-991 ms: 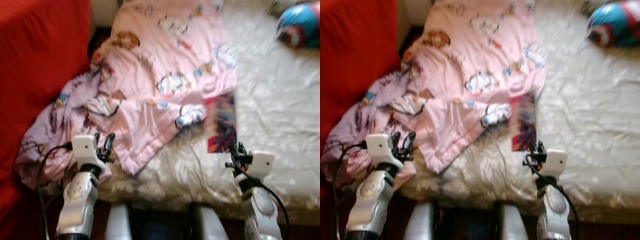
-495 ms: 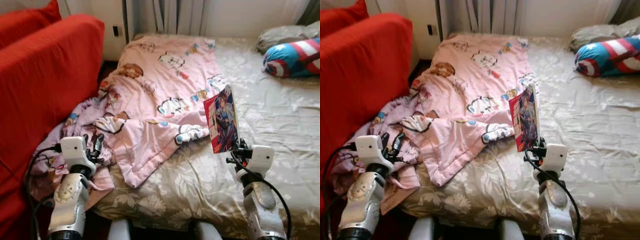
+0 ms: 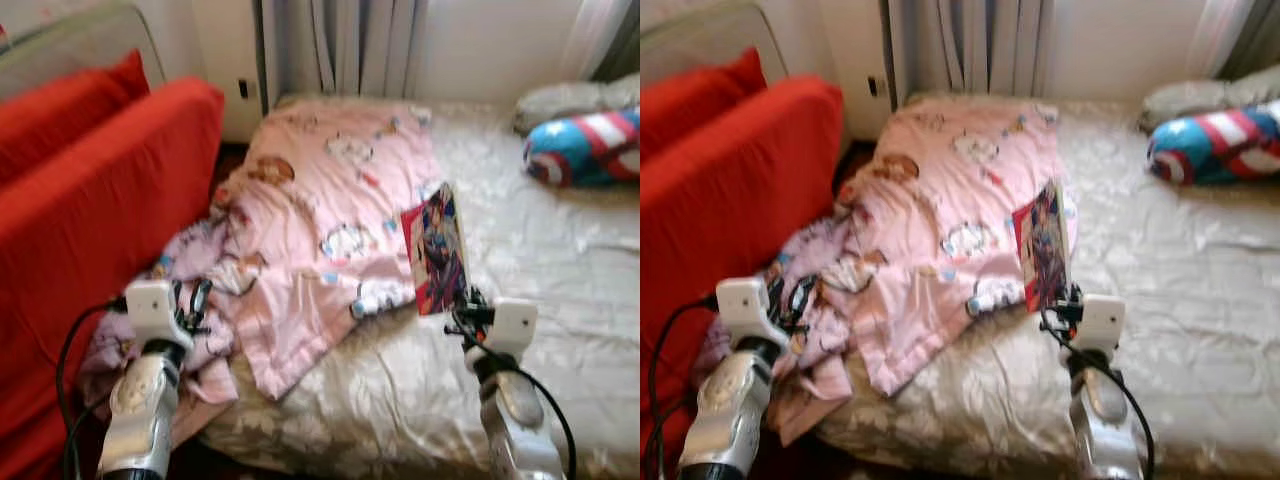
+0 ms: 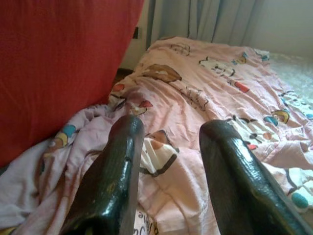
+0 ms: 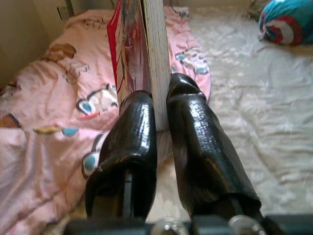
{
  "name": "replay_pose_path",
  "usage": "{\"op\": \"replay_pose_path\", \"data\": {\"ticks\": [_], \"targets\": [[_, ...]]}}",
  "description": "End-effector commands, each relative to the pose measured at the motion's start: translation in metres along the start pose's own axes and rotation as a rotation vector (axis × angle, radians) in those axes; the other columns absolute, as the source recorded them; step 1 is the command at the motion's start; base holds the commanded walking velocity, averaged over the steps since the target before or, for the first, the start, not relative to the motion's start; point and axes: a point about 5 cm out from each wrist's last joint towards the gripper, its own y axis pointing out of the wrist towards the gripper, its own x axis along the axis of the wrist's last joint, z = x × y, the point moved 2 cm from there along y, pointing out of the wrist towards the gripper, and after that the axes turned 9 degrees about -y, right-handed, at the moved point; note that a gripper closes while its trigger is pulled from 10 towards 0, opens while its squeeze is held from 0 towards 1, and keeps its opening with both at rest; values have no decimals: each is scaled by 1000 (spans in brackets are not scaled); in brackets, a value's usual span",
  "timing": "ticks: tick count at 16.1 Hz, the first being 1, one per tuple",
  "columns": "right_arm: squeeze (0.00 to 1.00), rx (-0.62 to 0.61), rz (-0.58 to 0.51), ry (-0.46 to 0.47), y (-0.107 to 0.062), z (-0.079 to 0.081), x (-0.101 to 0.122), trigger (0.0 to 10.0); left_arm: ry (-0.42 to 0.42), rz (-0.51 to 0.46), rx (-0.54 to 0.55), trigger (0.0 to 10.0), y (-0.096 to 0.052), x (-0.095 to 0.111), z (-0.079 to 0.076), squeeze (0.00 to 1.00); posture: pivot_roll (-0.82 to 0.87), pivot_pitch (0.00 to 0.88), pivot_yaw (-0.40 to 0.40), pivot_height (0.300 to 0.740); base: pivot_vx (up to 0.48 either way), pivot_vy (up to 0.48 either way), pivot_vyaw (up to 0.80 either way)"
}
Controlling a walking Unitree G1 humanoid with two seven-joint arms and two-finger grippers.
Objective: Clean up the room
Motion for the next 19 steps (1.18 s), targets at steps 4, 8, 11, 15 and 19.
{"op": "replay_pose_path", "data": {"ticks": [4, 8, 11, 15, 19], "targets": [[0, -30, -75, -10, 6, -4, 20, 10000, -52, 13, 24, 10000, -7, -8, 1, 0, 20, 0, -46, 740, 0, 0, 0], [0, -34, -72, -8, 4, -4, 19, 10000, -57, 12, 27, 10000, -14, -8, 2, 0, 22, 0, -55, 740, 0, 0, 0], [0, -47, -66, -5, 3, -4, 18, 10000, -63, 10, 30, 10000, -16, -7, 3, 0, 19, 0, -52, 740, 0, 0, 0], [0, -62, -48, -6, 1, -5, 15, 10000, -71, 9, 24, 10000, -15, -8, 0, 0, 6, 9, -46, 740, 0, 0, -125], [0, -63, -40, 4, -1, -4, 14, 10000, -76, 6, 21, 10000, -16, -8, -2, 0, 6, 17, -49, 740, 0, 0, -687]]}}
